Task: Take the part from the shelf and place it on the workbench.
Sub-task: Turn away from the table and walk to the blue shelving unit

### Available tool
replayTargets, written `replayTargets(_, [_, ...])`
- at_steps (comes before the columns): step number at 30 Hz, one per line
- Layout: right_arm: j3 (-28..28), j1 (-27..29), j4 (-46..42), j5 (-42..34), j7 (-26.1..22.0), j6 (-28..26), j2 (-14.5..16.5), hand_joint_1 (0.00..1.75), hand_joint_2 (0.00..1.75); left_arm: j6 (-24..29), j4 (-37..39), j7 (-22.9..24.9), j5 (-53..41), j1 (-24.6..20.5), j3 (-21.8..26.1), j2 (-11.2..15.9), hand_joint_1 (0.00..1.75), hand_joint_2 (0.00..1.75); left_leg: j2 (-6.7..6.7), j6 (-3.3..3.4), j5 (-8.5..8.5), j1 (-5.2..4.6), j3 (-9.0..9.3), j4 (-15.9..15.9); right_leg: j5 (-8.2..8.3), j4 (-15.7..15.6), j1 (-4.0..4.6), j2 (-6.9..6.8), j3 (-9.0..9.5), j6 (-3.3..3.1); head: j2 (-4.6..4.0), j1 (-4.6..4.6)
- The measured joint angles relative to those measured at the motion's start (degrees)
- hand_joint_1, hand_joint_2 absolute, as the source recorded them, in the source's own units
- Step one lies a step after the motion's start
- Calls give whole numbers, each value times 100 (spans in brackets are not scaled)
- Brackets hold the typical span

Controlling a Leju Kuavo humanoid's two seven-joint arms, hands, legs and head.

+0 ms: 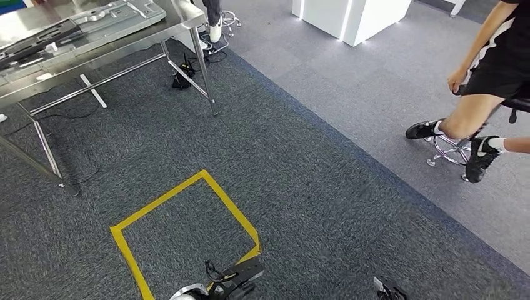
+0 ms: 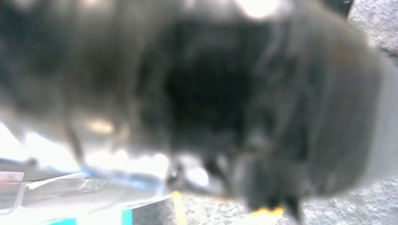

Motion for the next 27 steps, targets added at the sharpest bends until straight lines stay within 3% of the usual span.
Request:
replayTargets(1, [0,-37,3,1,50,20,-51,0,0,-18,1,-15,12,-11,-11,-4,0,0,69,7,102,16,-19,-76,-107,55,12,-98,-38,21,0,4])
replayTargets(2, [0,-97,4,-3,108,48,-115,0,0,-41,1,-31,26,-21,-26,-8,0,0,147,0,199,34,-56,-140,-325,220,16,-229,-103,47,0,14])
replayTargets(4, [0,-265,7,-15,245,120,-234,0,0,-109,-1,-48,65,-24,-59,-5,0,0,312,-27,322,46,-195,-152,-887,855,-30,-460,-285,126,0,26])
replayTargets(5, [0,-349,6,-27,310,155,-300,0,0,-159,-6,-45,105,-17,-71,2,0,0,405,-54,360,55,-287,-124,-1039,1213,-75,-502,-359,182,0,26])
replayTargets(6, [0,-423,6,-36,377,182,-361,0,0,-215,-20,-43,153,-10,-78,15,0,0,493,-81,392,71,-382,-84,-1048,1474,-125,-528,-381,241,0,25])
replayTargets(7, [0,-485,7,-44,434,198,-415,0,0,-270,-42,-40,204,-7,-81,31,0,0,578,-112,417,92,-482,-32,-938,1574,-182,-554,-321,306,0,25])
replayTargets(8, [0,-536,7,-50,476,208,-468,0,0,-314,-70,-40,245,-5,-85,48,0,0,654,-144,438,120,-581,34,-777,1492,-238,-589,-172,372,0,25])
replayTargets(9, [0,-582,7,-51,502,212,-502,0,0,-342,-98,-40,269,-5,-89,66,0,0,720,-181,447,145,-678,119,-662,1208,-296,-676,79,441,0,27])
replayTargets(10, [0,-631,8,-51,516,215,-526,0,0,-356,-126,-40,281,-5,-91,87,0,0,780,-227,444,161,-777,219,-671,827,-308,-788,365,501,0,35])
replayTargets(12, [0,-706,8,-54,523,220,-565,0,0,-378,-173,-41,295,-3,-95,131,0,0,887,-328,415,179,-911,393,-841,277,-280,-923,714,450,0,19])
replayTargets(14, [0,-735,7,-63,535,205,-617,0,0,-437,-213,-36,347,-1,-103,161,0,0,988,-425,412,203,-951,466,-919,184,-218,-849,701,263,0,-11])
replayTargets(15, [0,-752,7,-80,552,191,-646,0,0,-493,-230,-30,382,-1,-115,179,0,0,955,-475,384,228,-967,504,-900,169,-207,-801,676,185,0,-16])
replayTargets(17, [-1,-841,7,-139,598,145,-702,0,0,-598,-273,-20,433,8,-152,237,0,0,709,-544,123,272,-1062,757,-809,155,-189,-707,603,51,0,-17])
replayTargets(18, [-5,-909,7,-180,619,108,-719,0,0,-630,-301,-10,445,15,-178,276,0,0,537,-557,-117,285,-1159,1039,-760,152,-176,-648,559,4,0,-25])
replayTargets(20, [-33,-1025,7,-260,649,9,-732,0,0,-659,-365,34,441,27,-226,351,0,0,373,-533,-552,285,-1386,1752,-680,157,-118,-512,461,-48,0,-32])
replayTargets(21, [-58,-1062,8,-303,662,-56,-737,0,0,-676,-401,74,423,27,-246,389,0,0,346,-505,-642,273,-1450,2002,-647,161,-85,-440,418,-61,0,-32])
replayTargets(22, [-90,-1092,8,-345,671,-127,-746,0,0,-696,-439,116,392,21,-264,425,0,0,329,-464,-617,252,-1426,2061,-620,170,-58,-370,381,-68,0,-31])
replayTargets(24, [-172,-1167,8,-437,685,-301,-769,0,0,-767,-525,180,306,-15,-308,496,0,0,250,-359,-291,189,-1074,1534,-580,189,-28,-234,333,-71,0,-31])
replayTargets(26, [-288,-1279,10,-552,691,-529,-776,0,0,-879,-606,199,170,-79,-371,588,0,0,-3,-251,-15,144,-635,753,-538,195,-31,-109,303,-52,0,-24])
replayTargets(27, [-356,-1337,13,-618,691,-658,-770,0,0,-943,-640,195,74,-110,-407,640,0,0,-97,-223,49,134,-511,519,-506,184,-45,-49,288,-27,0,-31])
